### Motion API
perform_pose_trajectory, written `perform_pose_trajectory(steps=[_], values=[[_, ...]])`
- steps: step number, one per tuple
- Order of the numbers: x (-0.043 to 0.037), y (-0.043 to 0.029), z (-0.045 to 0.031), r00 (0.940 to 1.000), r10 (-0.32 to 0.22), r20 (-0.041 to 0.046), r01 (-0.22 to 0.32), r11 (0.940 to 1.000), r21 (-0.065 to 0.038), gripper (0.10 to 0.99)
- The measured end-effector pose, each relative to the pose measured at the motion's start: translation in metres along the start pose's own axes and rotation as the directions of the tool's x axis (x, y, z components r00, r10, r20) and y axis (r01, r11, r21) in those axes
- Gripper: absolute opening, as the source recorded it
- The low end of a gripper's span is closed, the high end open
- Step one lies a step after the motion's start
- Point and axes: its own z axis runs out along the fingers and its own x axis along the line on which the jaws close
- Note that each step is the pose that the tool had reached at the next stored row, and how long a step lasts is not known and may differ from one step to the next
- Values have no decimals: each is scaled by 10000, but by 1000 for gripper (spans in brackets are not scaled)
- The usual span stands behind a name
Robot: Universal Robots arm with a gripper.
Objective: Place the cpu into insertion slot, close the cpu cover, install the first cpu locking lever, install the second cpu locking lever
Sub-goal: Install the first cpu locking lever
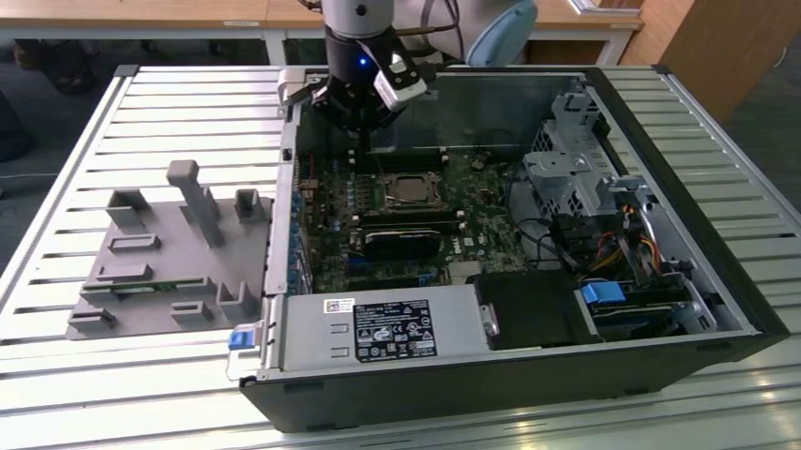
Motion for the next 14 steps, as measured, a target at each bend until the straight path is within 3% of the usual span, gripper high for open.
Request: perform_pose_trajectory(steps=[6,14], values=[[-150,11,6,10000,2,1,-2,10000,-1,106],[-481,2,22,10000,1,-2,-1,10000,0,106]])
